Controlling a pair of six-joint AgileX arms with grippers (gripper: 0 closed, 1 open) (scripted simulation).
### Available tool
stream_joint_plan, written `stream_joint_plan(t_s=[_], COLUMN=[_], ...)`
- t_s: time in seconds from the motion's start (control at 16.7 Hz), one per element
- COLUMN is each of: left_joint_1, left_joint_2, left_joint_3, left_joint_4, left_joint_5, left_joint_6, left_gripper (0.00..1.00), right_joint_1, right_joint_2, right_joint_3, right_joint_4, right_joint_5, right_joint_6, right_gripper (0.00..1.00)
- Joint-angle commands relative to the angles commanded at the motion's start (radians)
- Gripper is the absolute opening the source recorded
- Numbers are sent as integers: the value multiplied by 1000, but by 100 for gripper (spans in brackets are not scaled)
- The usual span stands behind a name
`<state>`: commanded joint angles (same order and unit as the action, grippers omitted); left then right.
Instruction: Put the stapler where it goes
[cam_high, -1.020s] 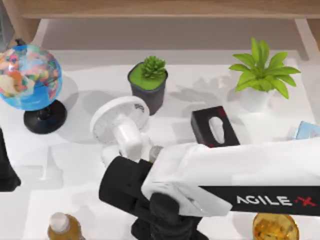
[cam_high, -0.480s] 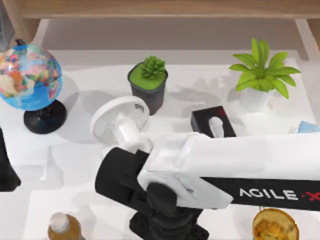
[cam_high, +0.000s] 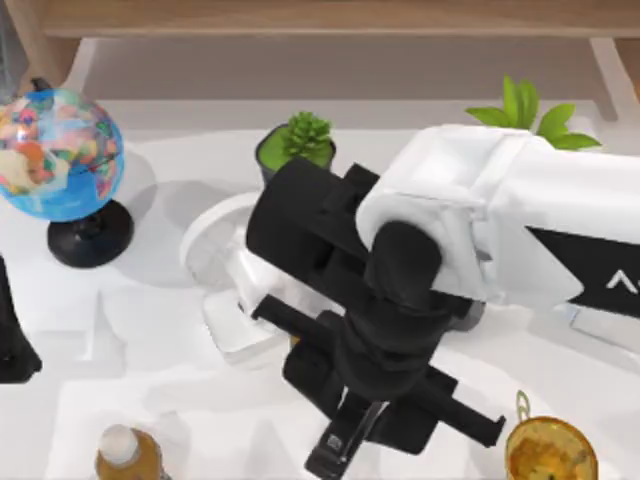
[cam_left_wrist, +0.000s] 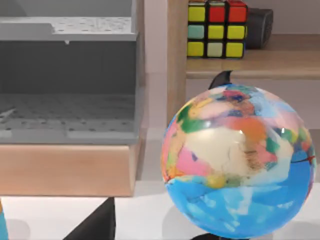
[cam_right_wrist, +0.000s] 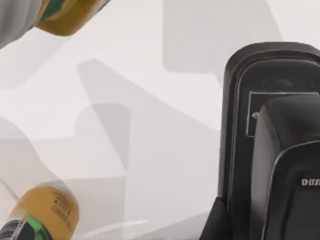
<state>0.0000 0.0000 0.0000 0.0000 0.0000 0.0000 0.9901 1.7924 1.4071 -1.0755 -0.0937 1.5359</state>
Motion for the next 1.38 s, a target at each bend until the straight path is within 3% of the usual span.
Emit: stream_joint_plan(t_s=[0.18, 0.42, 0.9, 1.14, 1.38], left_joint_1=[0, 0, 0, 0, 0], left_joint_2=[0, 0, 0, 0, 0], left_joint_3=[0, 0, 0, 0, 0], left_joint_4=[0, 0, 0, 0, 0], left_joint_5=[0, 0, 0, 0, 0], left_joint_6=[0, 0, 0, 0, 0], left_gripper=[100, 100, 100, 100, 100], right_joint_1=[-183, -526, -1188, -1346, -1392], right_joint_2=[-54, -28, 272, 452, 604], right_joint_3=[99, 265, 569, 689, 778], right_joint_4=[-48, -63, -38, -45, -94], right_joint_5=[-32, -35, 6, 11, 11], right_joint_6=[-192, -507, -1200, -1503, -1736], right_gripper=[0, 0, 0, 0, 0])
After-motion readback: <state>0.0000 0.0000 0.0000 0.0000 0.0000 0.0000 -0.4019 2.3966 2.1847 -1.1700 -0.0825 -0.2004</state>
